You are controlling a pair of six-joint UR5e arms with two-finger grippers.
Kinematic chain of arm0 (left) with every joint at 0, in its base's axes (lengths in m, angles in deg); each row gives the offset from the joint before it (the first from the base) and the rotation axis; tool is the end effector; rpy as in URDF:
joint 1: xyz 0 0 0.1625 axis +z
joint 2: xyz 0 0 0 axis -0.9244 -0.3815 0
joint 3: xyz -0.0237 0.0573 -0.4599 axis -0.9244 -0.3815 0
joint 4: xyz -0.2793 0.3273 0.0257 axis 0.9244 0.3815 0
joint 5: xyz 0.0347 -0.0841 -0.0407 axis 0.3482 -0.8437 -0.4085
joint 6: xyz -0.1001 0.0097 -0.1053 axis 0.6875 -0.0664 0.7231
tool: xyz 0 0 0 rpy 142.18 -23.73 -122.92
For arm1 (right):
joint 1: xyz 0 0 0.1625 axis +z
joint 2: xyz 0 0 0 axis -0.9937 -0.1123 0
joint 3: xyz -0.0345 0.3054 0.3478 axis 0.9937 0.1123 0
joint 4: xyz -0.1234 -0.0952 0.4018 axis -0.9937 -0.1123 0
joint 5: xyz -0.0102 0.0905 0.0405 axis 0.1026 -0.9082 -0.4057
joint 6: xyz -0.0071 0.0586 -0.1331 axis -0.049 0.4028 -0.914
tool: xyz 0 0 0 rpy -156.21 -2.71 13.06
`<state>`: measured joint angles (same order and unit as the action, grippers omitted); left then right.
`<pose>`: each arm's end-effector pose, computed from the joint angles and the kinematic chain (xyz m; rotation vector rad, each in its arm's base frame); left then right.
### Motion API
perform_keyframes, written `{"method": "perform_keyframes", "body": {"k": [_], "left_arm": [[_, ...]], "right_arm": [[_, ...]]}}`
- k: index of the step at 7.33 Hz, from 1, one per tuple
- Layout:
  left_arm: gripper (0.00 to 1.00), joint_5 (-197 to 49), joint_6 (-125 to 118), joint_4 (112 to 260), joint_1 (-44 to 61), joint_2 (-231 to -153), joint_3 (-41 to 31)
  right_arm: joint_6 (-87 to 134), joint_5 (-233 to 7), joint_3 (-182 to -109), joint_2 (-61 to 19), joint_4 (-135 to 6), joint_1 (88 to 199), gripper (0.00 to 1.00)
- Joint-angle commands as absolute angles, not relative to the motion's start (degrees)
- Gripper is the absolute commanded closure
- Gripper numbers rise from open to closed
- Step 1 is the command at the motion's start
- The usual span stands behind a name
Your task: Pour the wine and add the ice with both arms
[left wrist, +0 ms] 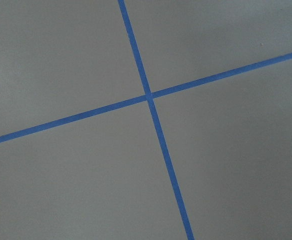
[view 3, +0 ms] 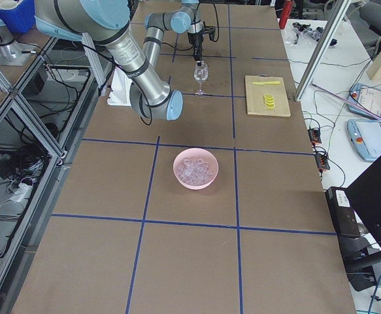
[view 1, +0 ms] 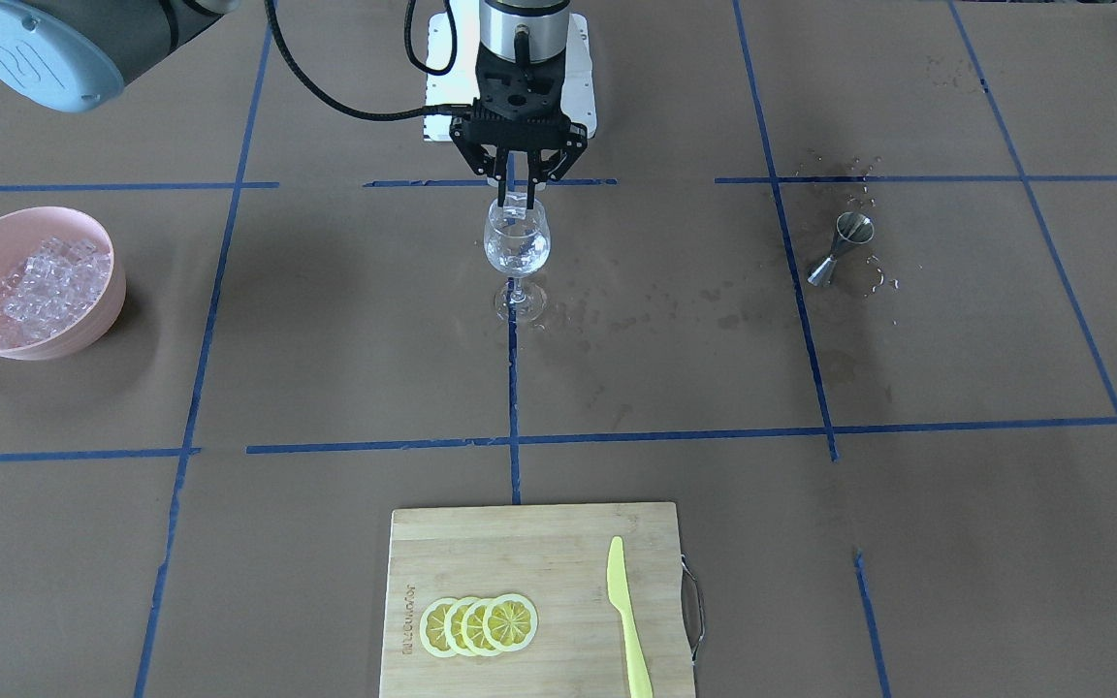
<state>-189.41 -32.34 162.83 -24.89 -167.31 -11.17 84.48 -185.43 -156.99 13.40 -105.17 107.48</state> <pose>-0.0474 -0.4761 0.6994 0.2079 0.8001 0.2325 -0.5886 -0.3914 0.0901 0.1369 -0.7138 0.1524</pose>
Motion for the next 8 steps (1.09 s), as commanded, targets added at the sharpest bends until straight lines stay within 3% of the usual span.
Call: {"method": "perform_keyframes", "body": {"k": [1,2,3,4,8], "left_arm": [[0.0,-189.42,-32.34,162.83,-24.89,-167.31,-11.11],[0.0,-189.42,-32.34,162.83,-24.89,-167.31,-11.11],[0.0,-189.42,-32.34,162.92,-24.89,-167.4,-11.11],[0.0,-189.42,-32.34,162.83,-24.89,-167.31,-11.02],[0.0,-189.42,-32.34,162.83,-24.89,-167.31,-11.02]], "right_arm": [[84.49,-185.43,-157.42,13.29,-106.16,106.58,0.87],[84.49,-185.43,-157.5,13.2,-106.16,106.49,0.72],[84.49,-185.43,-157.5,13.03,-106.16,106.58,0.18],[84.49,-185.51,-158.03,12.85,-106.16,106.58,0.0],[83.36,-186.21,-163.01,10.5,-106.94,108.06,0.0]]}}
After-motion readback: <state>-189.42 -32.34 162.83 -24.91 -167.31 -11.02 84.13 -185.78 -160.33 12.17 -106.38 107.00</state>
